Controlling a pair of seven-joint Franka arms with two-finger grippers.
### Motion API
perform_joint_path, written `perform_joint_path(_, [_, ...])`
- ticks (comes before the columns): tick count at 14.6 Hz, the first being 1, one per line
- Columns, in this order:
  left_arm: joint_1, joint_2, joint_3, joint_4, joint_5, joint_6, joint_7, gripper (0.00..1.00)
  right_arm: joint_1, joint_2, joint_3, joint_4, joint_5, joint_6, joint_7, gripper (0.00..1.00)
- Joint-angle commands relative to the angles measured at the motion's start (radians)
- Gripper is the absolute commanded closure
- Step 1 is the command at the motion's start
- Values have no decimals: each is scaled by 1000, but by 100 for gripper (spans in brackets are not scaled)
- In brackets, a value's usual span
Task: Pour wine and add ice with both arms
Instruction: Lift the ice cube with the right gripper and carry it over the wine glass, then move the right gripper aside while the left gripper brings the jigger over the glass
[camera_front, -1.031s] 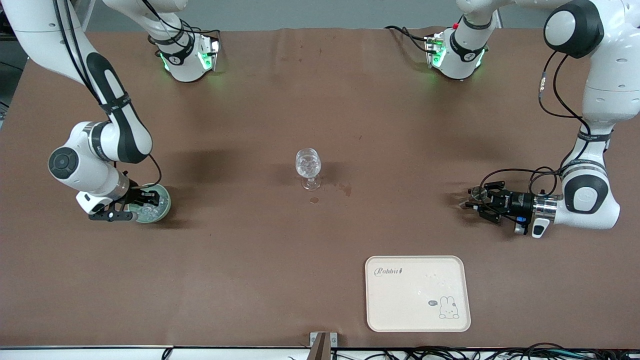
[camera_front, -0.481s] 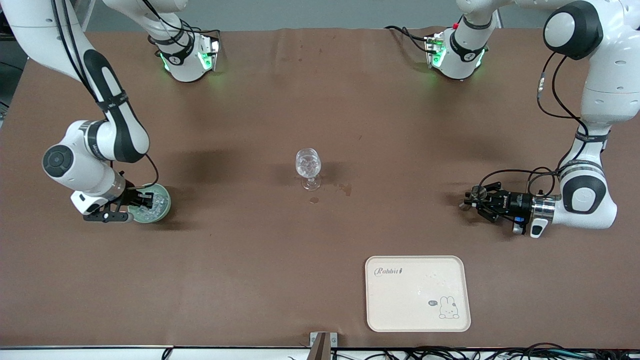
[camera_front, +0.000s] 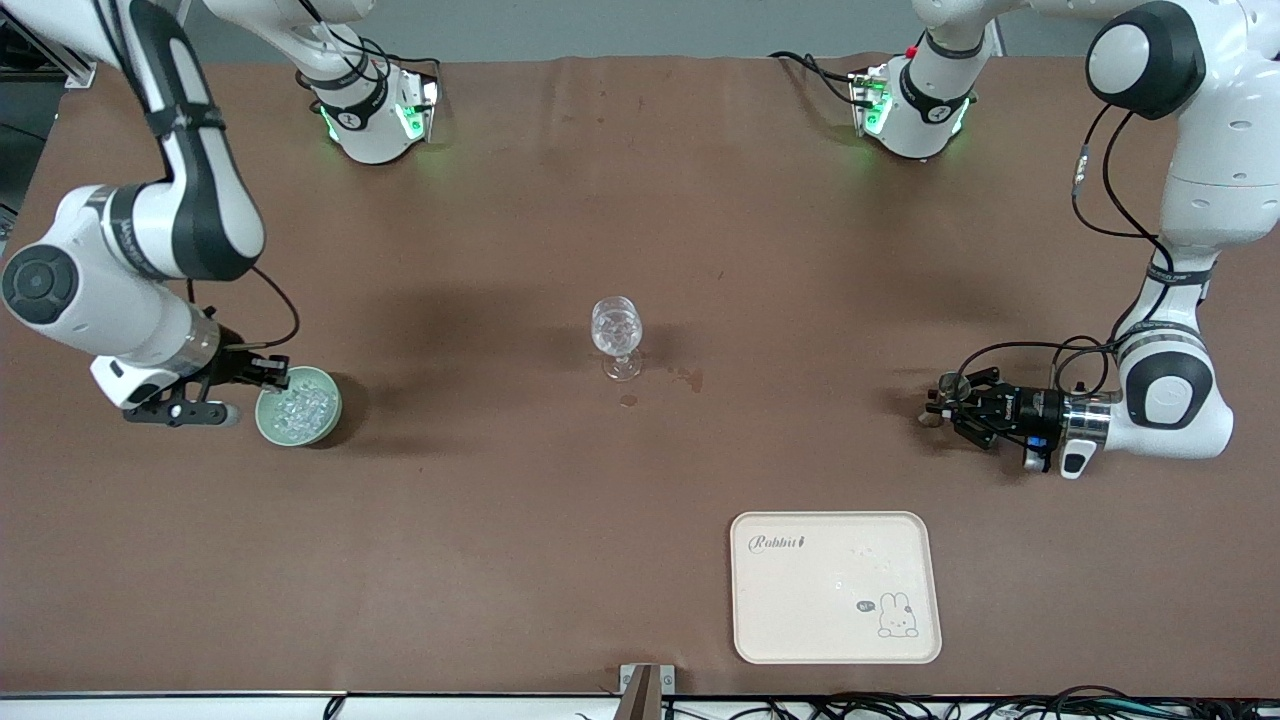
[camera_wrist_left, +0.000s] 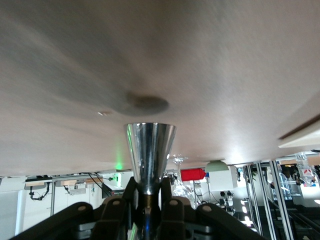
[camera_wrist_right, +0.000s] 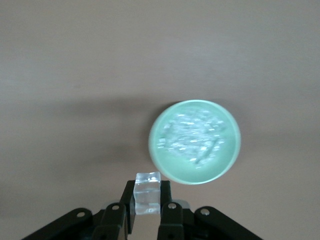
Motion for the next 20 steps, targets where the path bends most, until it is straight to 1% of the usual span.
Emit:
perform_joint_path(1, [-2, -22, -61, 1, -41, -19, -69, 99, 135, 12, -1, 80, -13, -59, 169, 100])
perform_joint_path(2, [-3, -28, -79, 3, -44, -19, -97, 99, 181, 14, 1, 105, -3, -71, 227, 100])
perform_joint_path(4, [-2, -51, -145, 3, -56, -6, -176, 99, 279, 15, 1, 148, 7, -80, 325, 100])
perform_joint_path(5, [-3, -63, -162, 3, -61, 2, -213, 99, 335, 15, 1, 160, 8, -85, 399, 100])
perform_joint_path(6, [-5, -72, -194, 1, -61, 16, -250, 99, 383, 15, 1, 162, 28, -85, 451, 100])
perform_joint_path(8, [-5, -97, -244, -3, -59, 52, -325, 100, 460, 15, -1, 183, 103, -87, 501, 100])
perform_joint_path(9, [-8, -117, -273, -8, -58, 77, -370, 100, 491, 15, -1, 198, 112, -87, 525, 100])
perform_joint_path(10, [-22, -130, -285, -8, -56, 92, -410, 100, 527, 18, -1, 215, 113, -84, 574, 100])
perform_joint_path(11, [-34, -146, -287, -8, -56, 97, -440, 100, 558, 32, -1, 227, 113, -73, 614, 100])
perform_joint_path(13, [-60, -175, -287, -8, -56, 97, -490, 100, 600, 85, -2, 282, 113, -74, 659, 100])
perform_joint_path(15, [-81, -198, -287, -10, -56, 105, -539, 100, 652, 139, -2, 315, 106, -71, 729, 100])
perform_joint_path(18, [-118, -229, -288, -20, -56, 146, -600, 100, 692, 202, -2, 358, 106, -70, 761, 100])
perform_joint_path(20, [-138, -244, -290, -20, -56, 157, -635, 100, 686, 210, -4, 373, 102, -73, 772, 100])
